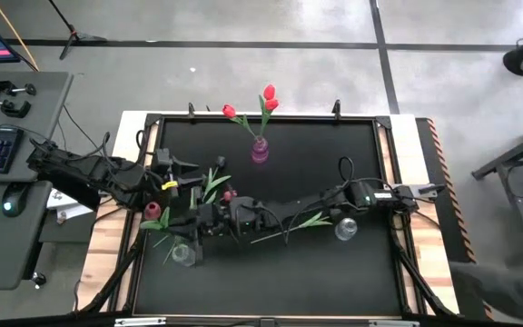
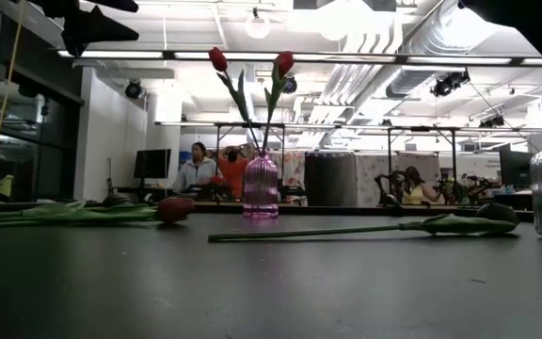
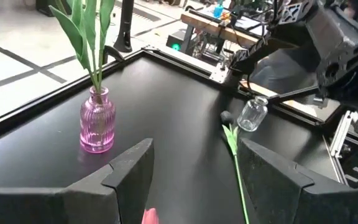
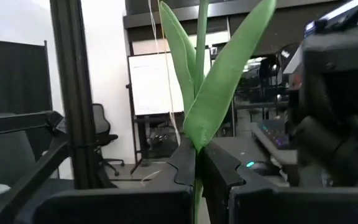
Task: Sort flowers into vase by color
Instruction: Put the right red tulip into the left transparent vase
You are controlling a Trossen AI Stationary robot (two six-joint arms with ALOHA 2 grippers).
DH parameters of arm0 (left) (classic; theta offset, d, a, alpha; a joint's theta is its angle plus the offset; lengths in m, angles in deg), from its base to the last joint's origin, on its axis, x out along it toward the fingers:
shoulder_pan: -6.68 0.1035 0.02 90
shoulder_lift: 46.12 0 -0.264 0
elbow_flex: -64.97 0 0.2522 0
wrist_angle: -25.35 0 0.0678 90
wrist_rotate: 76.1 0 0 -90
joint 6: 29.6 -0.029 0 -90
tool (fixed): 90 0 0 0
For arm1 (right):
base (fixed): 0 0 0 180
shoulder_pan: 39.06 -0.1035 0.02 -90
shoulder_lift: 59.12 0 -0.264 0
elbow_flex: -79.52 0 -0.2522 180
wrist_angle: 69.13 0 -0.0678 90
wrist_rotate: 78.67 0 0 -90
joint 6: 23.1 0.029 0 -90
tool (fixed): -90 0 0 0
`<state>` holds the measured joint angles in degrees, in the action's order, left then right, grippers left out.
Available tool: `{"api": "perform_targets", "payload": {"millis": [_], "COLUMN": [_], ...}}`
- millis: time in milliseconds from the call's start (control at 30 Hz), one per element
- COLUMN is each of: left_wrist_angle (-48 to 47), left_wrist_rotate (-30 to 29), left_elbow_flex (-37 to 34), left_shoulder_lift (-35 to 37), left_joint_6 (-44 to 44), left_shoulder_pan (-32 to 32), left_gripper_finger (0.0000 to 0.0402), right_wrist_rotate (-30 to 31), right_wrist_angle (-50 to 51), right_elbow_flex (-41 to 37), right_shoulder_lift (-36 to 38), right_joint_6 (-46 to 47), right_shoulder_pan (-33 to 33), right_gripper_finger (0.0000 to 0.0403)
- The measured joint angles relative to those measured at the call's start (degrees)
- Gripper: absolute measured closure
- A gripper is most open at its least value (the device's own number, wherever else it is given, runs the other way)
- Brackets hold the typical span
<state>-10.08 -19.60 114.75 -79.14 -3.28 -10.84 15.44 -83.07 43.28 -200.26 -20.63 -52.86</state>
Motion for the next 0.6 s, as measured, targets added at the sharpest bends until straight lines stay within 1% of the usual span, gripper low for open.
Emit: {"api": "perform_targets", "payload": {"millis": [167, 333, 600], "left_wrist_angle": [0.01, 0.07, 0.07], "left_wrist_rotate": [-0.04, -0.08, -0.26], "left_elbow_flex": [0.0, -0.01, -0.01], "left_shoulder_lift": [0.03, 0.35, 0.33], "left_joint_6": [0.26, 0.58, 0.53], "left_shoulder_pan": [0.0, 0.0, 0.0], "left_gripper_finger": [0.0184, 0.0184, 0.0184], "right_wrist_rotate": [-1.54, -4.3, -4.4], "right_wrist_angle": [-2.69, -2.42, -2.54], "right_elbow_flex": [0.0, 0.0, 0.0], "right_shoulder_lift": [0.0, 0.02, 0.02], "right_joint_6": [-1.32, -1.05, -1.31], "right_shoulder_pan": [0.77, 0.83, 0.64], "right_gripper_finger": [0.0403, 0.0403, 0.0403]}}
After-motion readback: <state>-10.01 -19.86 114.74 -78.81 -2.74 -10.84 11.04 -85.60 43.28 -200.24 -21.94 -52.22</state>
